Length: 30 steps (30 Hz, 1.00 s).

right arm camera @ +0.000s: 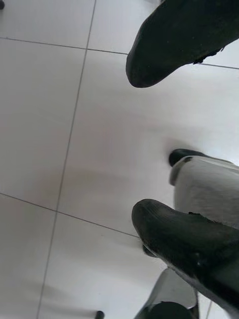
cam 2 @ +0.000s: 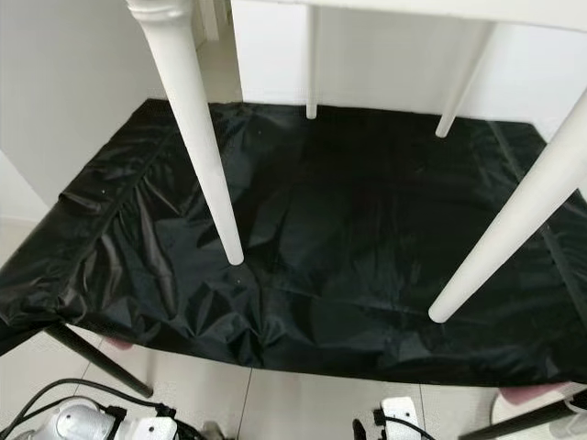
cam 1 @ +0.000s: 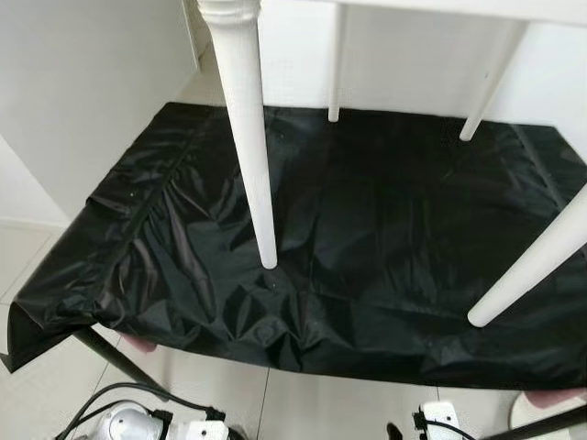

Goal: Building children table

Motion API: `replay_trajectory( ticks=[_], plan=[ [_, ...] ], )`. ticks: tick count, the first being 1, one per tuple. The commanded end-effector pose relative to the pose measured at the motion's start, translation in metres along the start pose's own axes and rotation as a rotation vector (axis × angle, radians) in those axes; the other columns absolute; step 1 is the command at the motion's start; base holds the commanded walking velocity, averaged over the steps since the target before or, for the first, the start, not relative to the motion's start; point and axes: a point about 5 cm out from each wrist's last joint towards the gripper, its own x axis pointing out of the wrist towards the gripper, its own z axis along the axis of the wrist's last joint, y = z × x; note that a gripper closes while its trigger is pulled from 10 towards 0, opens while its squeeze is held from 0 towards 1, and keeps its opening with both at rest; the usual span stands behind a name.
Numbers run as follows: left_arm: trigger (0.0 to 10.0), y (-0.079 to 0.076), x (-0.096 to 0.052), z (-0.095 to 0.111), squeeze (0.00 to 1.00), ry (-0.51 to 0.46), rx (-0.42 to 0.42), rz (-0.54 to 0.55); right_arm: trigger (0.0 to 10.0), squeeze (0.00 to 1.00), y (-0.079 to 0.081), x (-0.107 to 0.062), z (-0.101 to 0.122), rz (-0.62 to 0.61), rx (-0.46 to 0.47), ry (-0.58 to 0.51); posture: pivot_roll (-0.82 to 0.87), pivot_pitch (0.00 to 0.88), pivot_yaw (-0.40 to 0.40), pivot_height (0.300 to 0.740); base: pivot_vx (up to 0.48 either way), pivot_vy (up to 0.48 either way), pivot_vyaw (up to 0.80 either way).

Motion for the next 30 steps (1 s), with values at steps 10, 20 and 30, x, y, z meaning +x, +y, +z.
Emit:
replay_trajectory(
  ticks=[10, 20, 30],
  plan=[
    [10.0, 0.023, -0.057, -0.054, 0.0, 0.33, -0.153, 0.456, 10.0, 0.0, 0.006, 0.002, -0.002, -0.009, 0.024, 0.004, 0.04, 0.03, -0.006, 0.74, 0.0, 0.0, 0.0],
    [10.0, 0.026, -0.061, -0.056, 0.0, 0.329, -0.171, 0.468, 10.0, 0.0, 0.007, 0.002, -0.003, -0.003, 0.021, 0.009, 0.04, 0.033, -0.012, 0.74, 0.0, 0.0, 0.0],
    [10.0, -0.013, -0.019, -0.047, 0.0, 0.108, -0.313, 0.257, 10.0, 0.0, 0.004, -0.002, -0.007, 0.011, 0.004, 0.019, 0.07, 0.044, -0.015, 0.74, 0.0, 0.0, 0.0]
  ],
)
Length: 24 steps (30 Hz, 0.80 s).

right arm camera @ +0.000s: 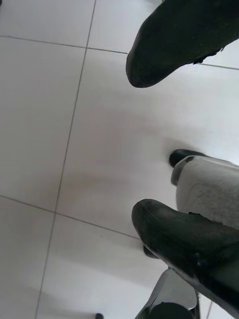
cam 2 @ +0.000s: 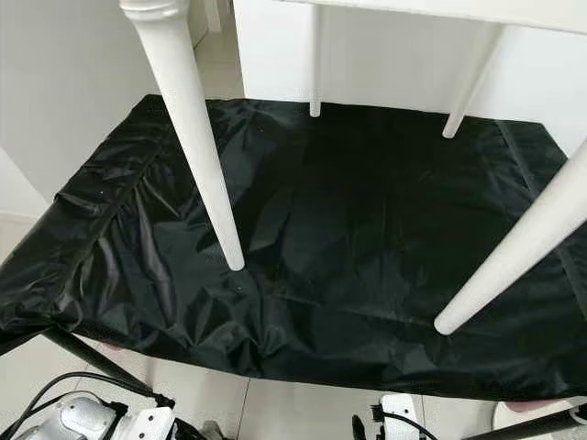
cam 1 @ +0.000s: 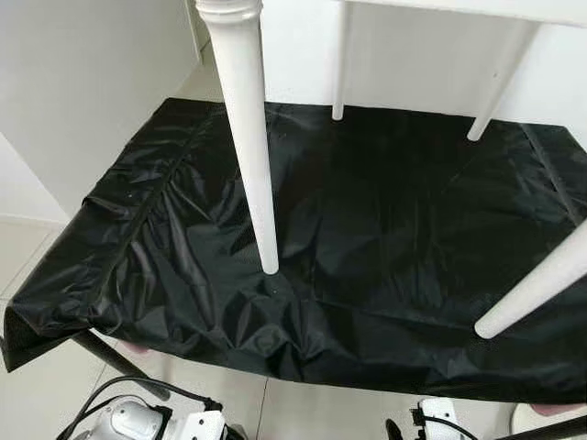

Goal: Building children table

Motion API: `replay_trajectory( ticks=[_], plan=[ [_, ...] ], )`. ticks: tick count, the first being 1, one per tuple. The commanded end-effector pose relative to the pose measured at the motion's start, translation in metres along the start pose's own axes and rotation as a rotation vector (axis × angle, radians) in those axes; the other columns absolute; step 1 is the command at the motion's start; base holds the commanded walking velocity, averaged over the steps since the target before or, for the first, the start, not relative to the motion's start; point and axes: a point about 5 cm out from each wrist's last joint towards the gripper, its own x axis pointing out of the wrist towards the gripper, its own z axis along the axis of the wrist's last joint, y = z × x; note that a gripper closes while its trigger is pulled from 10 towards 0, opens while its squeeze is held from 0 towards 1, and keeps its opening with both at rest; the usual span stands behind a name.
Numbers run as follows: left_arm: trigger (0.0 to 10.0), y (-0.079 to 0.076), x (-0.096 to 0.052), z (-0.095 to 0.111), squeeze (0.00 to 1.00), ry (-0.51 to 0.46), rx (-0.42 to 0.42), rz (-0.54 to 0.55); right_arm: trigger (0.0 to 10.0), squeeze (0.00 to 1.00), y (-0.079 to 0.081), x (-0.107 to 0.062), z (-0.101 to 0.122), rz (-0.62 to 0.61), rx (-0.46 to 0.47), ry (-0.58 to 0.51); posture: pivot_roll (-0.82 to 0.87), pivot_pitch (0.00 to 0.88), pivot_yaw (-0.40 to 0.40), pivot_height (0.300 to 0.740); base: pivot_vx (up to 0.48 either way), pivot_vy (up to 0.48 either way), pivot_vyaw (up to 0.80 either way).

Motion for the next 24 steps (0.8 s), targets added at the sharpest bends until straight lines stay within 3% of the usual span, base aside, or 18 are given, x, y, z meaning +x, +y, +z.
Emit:
replay_trajectory(
  ticks=[1, 2, 3, 5, 7, 8, 9, 10, 11, 12, 13, 14, 19, 24],
  plan=[
    [10.0, -0.004, -0.019, -0.032, 0.0, 0.158, -0.155, 0.281, 10.0, 0.0, 0.001, -0.003, -0.006, 0.007, 0.001, 0.019, 0.07, 0.044, -0.015, 0.74, 0.0, 0.0, 0.0],
    [10.0, -0.004, -0.019, -0.032, 0.0, 0.158, -0.155, 0.281, 10.0, 0.0, 0.001, -0.003, -0.006, 0.007, 0.001, 0.019, 0.07, 0.044, -0.015, 0.74, 0.0, 0.0, 0.0],
    [10.0, -0.016, -0.01, -0.03, 0.0, 0.123, -0.179, 0.24, 10.0, 0.0, 0.002, -0.004, -0.007, 0.01, -0.001, 0.023, 0.07, 0.045, -0.014, 0.74, 0.0, 0.0, 0.0],
    [10.0, -0.057, 0.013, -0.023, 0.0, 0.056, -0.219, 0.1, 10.0, 0.0, 0.004, -0.005, -0.01, 0.023, -0.007, 0.033, 0.08, 0.05, -0.011, 0.74, 0.0, 0.0, 0.0],
    [10.0, -0.083, 0.025, -0.015, 0.0, 0.001, -0.233, 0.021, 10.0, 0.0, 0.005, -0.006, -0.011, 0.027, -0.008, 0.038, 0.09, 0.051, -0.007, 0.74, 0.0, 0.0, 0.0],
    [10.0, -0.083, 0.025, -0.015, 0.0, 0.001, -0.233, 0.021, 10.0, 0.0, 0.005, -0.006, -0.011, 0.027, -0.008, 0.038, 0.09, 0.051, -0.007, 0.74, 0.0, 0.0, 0.0],
    [10.0, -0.043, -0.015, -0.015, 0.0, 0.027, -0.241, 0.024, 10.0, 0.0, 0.005, -0.006, -0.012, 0.027, -0.006, 0.04, 0.09, 0.051, -0.002, 0.74, 0.0, 0.0, 0.0],
    [10.0, -0.043, -0.015, -0.015, 0.0, 0.027, -0.241, 0.024, 10.0, 0.0, 0.005, -0.006, -0.012, 0.027, -0.006, 0.04, 0.09, 0.051, -0.002, 0.74, 0.0, 0.0, 0.0],
    [10.0, -0.012, -0.048, -0.009, 0.0, 0.021, -0.234, 0.046, 10.0, 0.0, 0.006, -0.007, -0.013, 0.027, -0.003, 0.044, 0.09, 0.053, 0.0, 0.74, 0.0, 0.0, 0.0],
    [10.0, 0.008, -0.072, 0.0, 0.0, 0.006, -0.225, 0.066, 10.0, 0.0, 0.006, -0.007, -0.014, 0.027, -0.001, 0.046, 0.09, 0.053, 0.0, 0.74, 0.0, 0.0, 0.0],
    [10.0, 0.008, -0.072, 0.0, 0.0, 0.006, -0.225, 0.066, 10.0, 0.0, 0.006, -0.007, -0.014, 0.027, -0.001, 0.046, 0.09, 0.053, 0.0, 0.74, 0.0, 0.0, 0.0],
    [10.0, 0.022, -0.087, 0.011, 0.0, -0.023, -0.209, 0.075, 10.0, 0.0, 0.008, -0.009, -0.017, 0.027, 0.003, 0.053, 0.09, 0.054, 0.002, 0.74, 0.0, 0.0, 0.0],
    [10.0, 0.027, -0.09, 0.016, 0.0, -0.026, -0.193, 0.096, 10.0, 0.0, 0.009, -0.011, -0.019, 0.028, 0.006, 0.061, 0.09, 0.055, 0.002, 0.74, 0.0, 0.0, 0.0],
    [10.0, 0.034, -0.096, 0.013, 0.0, 0.058, -0.185, 0.239, 10.0, 0.0, 0.008, -0.013, -0.022, 0.024, 0.009, 0.068, 0.09, 0.059, 0.003, 0.74, 0.0, 0.0, 0.0]
  ],
)
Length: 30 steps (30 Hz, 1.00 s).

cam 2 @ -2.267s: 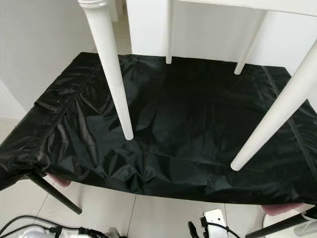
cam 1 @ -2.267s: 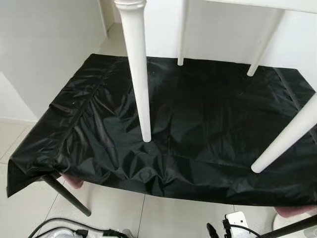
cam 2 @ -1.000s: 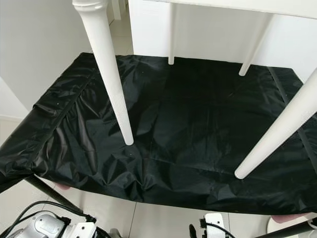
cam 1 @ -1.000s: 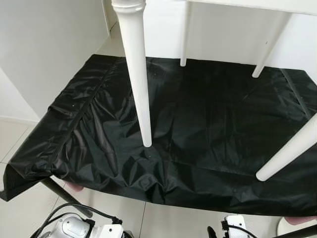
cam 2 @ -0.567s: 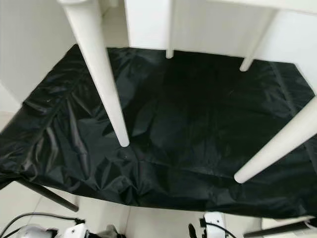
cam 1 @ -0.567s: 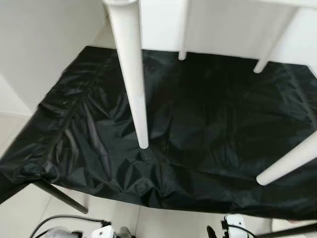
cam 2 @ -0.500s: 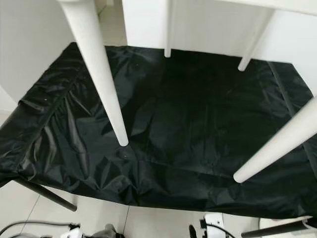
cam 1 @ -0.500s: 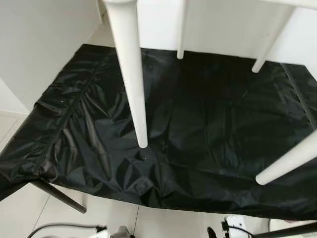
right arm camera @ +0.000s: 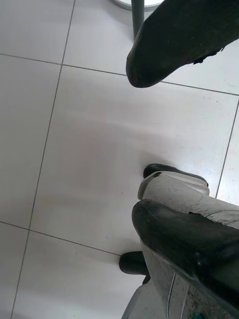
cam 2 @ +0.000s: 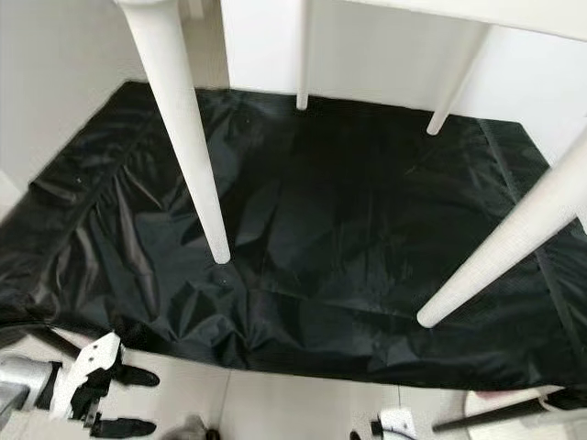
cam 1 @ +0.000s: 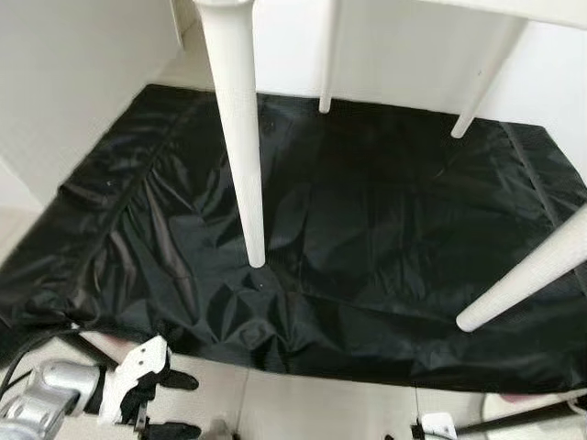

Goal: Building children table

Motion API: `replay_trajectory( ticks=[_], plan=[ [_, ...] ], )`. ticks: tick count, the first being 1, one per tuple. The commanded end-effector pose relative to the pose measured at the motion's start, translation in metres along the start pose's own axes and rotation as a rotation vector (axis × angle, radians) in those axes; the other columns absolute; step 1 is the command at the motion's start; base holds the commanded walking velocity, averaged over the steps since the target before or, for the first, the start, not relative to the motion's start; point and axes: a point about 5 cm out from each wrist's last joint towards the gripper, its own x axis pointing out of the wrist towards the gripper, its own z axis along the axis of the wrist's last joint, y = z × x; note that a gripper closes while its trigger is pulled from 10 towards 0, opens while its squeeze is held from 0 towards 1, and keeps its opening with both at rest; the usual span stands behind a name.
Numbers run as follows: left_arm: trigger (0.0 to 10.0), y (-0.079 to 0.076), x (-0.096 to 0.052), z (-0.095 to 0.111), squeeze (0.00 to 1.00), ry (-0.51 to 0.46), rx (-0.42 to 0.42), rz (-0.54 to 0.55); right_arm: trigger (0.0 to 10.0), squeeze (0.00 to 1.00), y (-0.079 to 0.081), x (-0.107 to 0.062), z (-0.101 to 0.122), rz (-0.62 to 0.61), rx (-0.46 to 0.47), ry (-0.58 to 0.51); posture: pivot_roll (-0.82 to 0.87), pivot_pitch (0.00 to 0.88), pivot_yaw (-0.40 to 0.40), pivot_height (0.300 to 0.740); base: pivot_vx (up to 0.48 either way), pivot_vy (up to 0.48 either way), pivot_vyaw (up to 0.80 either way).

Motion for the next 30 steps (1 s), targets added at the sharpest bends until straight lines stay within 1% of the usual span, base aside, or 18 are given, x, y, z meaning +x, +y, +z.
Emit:
replay_trajectory(
  ticks=[1, 2, 3, 4, 6, 10, 11, 13, 16, 18, 20, 21, 22, 23, 25, 28, 30],
  plan=[
    [10.0, 0.0, -0.004, -0.004, 0.0, 0.042, -0.008, 0.02, 10.0, 0.0, 0.005, -0.004, -0.009, 0.01, 0.012, 0.034, 0.09, 0.059, 0.003, 0.74, 0.0, 0.0, 0.0],
    [10.0, 0.0, -0.004, -0.004, 0.0, 0.05, -0.008, 0.052, 10.0, 0.0, 0.004, -0.004, -0.009, 0.009, 0.013, 0.034, 0.09, 0.059, 0.003, 0.74, 0.0, 0.0, 0.0],
    [10.0, 0.004, -0.003, -0.006, 0.0, 0.053, -0.008, 0.067, 10.0, 0.0, 0.004, -0.004, -0.009, 0.006, 0.014, 0.034, 0.09, 0.061, 0.002, 0.74, 0.0, 0.0, 0.0],
    [10.0, 0.008, -0.002, -0.01, 0.0, 0.045, -0.035, 0.079, 10.0, 0.0, 0.003, -0.004, -0.009, 0.006, 0.012, 0.034, 0.09, 0.062, 0.001, 0.74, 0.0, 0.0, 0.0],
    [10.0, 0.009, 0.0, -0.012, 0.0, 0.04, -0.047, 0.087, 10.0, 0.0, 0.003, -0.004, -0.009, 0.006, 0.012, 0.035, 0.09, 0.062, 0.001, 0.74, 0.0, 0.0, 0.0],
    [10.0, 0.007, 0.009, -0.022, 0.0, 0.058, -0.062, 0.124, 10.0, 0.0, 0.003, -0.004, -0.009, 0.004, 0.012, 0.033, 0.09, 0.064, 0.001, 0.74, 0.0, 0.0, 0.0],
    [10.0, 0.007, 0.009, -0.022, 0.0, 0.058, -0.062, 0.124, 10.0, 0.0, 0.003, -0.004, -0.009, 0.004, 0.012, 0.033, 0.09, 0.064, 0.001, 0.74, 0.0, 0.0, 0.0],
    [10.0, 0.007, 0.02, -0.033, 0.0, 0.068, -0.114, 0.193, 10.0, 0.0, 0.003, -0.004, -0.008, 0.005, 0.012, 0.034, 0.09, 0.065, -0.001, 0.74, 0.0, 0.0, 0.0],
    [10.0, 0.006, 0.027, -0.041, 0.0, 0.085, -0.134, 0.229, 10.0, 0.0, 0.003, -0.003, -0.007, 0.006, 0.012, 0.033, 0.09, 0.065, -0.001, 0.74, 0.0, 0.0, 0.0],
    [10.0, 0.005, 0.034, -0.047, 0.0, 0.112, -0.144, 0.284, 10.0, 0.0, 0.003, -0.002, -0.006, 0.007, 0.011, 0.032, 0.09, 0.066, -0.005, 0.74, 0.0, 0.0, 0.0],
    [10.0, 0.003, 0.042, -0.052, 0.0, 0.114, -0.164, 0.317, 10.0, 0.0, 0.003, -0.001, -0.005, 0.008, 0.009, 0.031, 0.09, 0.065, -0.01, 0.74, 0.0, 0.0, 0.0],
    [10.0, 0.003, 0.043, -0.052, 0.0, 0.112, -0.169, 0.321, 10.0, 0.0, 0.003, -0.001, -0.005, 0.009, 0.008, 0.031, 0.09, 0.065, -0.01, 0.74, 0.0, 0.0, 0.0],
    [10.0, 0.005, 0.045, -0.054, 0.0, 0.121, -0.173, 0.361, 10.0, 0.0, 0.003, 0.0, -0.004, 0.009, 0.007, 0.031, 0.08, 0.065, -0.013, 0.74, 0.0, 0.0, 0.0],
    [10.0, 0.005, 0.045, -0.054, 0.0, 0.121, -0.173, 0.361, 10.0, 0.0, 0.003, 0.0, -0.004, 0.009, 0.007, 0.031, 0.08, 0.065, -0.013, 0.74, 0.0, 0.0, 0.0],
    [10.0, 0.008, 0.047, -0.055, 0.0, 0.128, -0.18, 0.421, 10.0, 0.0, 0.002, 0.001, -0.003, 0.012, 0.003, 0.028, 0.08, 0.065, -0.014, 0.74, 0.0, 0.0, 0.0],
    [10.0, 0.009, 0.047, -0.056, 0.0, 0.129, -0.188, 0.444, 10.0, 0.0, 0.002, 0.001, -0.002, 0.011, 0.003, 0.026, 0.08, 0.067, -0.011, 0.74, 0.0, 0.0, 0.0],
    [10.0, 0.013, 0.048, -0.057, 0.0, 0.147, -0.187, 0.504, 10.0, 0.0, 0.002, 0.002, -0.001, 0.008, 0.003, 0.022, 0.08, 0.069, -0.008, 0.74, 0.0, 0.0, 0.0]
  ],
)
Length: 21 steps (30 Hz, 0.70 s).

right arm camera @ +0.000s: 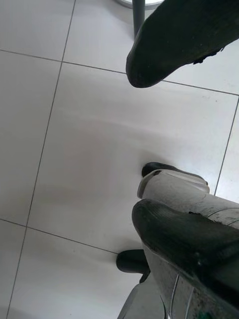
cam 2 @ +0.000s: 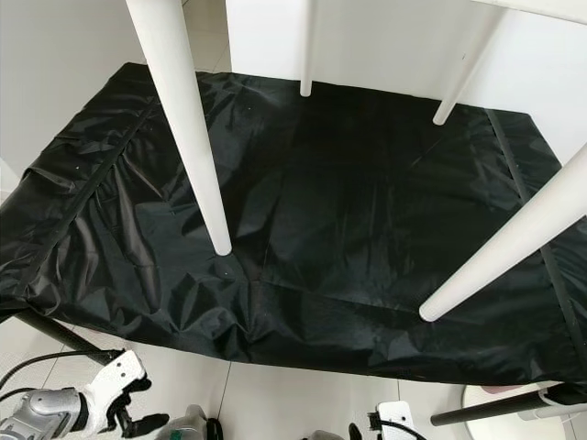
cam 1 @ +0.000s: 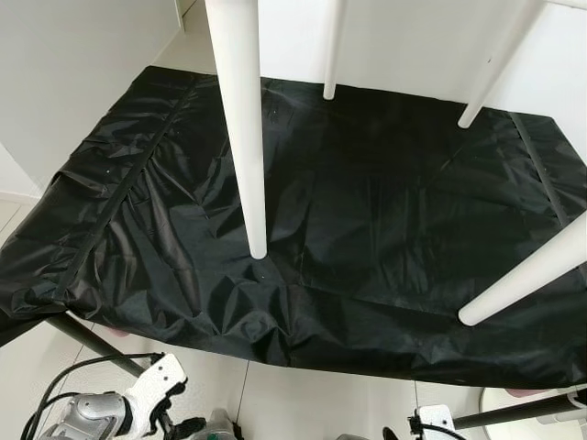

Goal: Building children table

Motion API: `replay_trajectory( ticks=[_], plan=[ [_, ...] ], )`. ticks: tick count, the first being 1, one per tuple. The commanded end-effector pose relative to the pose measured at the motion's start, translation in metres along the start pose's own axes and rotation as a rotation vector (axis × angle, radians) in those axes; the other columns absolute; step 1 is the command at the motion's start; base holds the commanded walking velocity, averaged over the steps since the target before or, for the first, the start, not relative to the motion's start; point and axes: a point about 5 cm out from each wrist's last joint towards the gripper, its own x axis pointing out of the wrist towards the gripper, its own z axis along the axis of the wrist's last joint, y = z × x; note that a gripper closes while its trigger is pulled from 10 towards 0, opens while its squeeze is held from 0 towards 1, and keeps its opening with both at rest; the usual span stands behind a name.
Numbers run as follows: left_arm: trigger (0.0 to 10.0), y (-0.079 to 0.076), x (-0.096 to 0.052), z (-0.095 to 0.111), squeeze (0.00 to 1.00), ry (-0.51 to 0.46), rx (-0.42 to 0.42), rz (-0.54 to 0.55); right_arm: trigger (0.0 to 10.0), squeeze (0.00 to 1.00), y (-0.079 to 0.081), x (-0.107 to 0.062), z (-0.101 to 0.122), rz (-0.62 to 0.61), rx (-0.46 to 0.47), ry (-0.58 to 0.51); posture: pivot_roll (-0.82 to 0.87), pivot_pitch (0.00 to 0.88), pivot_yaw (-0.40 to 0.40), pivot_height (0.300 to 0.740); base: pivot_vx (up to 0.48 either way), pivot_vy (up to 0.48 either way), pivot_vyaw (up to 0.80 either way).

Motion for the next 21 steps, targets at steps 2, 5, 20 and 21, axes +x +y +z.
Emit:
replay_trajectory(
  ticks=[2, 5, 20, 21],
  plan=[
    [10.0, 0.0, 0.001, -0.007, 0.0, 0.037, -0.002, 0.046, 10.0, 0.0, 0.002, -0.002, -0.006, 0.003, 0.009, 0.03, 0.08, 0.069, -0.004, 0.74, 0.0, 0.0, 0.0],
    [10.0, -0.003, 0.01, -0.009, 0.0, 0.051, -0.049, 0.107, 10.0, 0.0, 0.006, -0.001, -0.006, -0.008, 0.03, 0.03, 0.07, 0.074, 0.013, 0.74, 0.0, 0.0, 0.0],
    [10.0, -0.005, 0.026, -0.012, 0.0, 0.05, -0.231, 0.347, 10.0, 0.0, 0.013, 0.002, -0.009, -0.104, 0.166, 0.051, 0.07, 0.077, 0.02, 0.74, 0.0, 0.0, 0.0],
    [10.0, 0.0, 0.026, -0.007, 0.0, 0.022, -0.254, 0.37, 10.0, 0.0, 0.013, 0.002, -0.01, -0.113, 0.188, 0.05, 0.08, 0.079, 0.014, 0.74, 0.0, 0.0, 0.0]
  ],
)
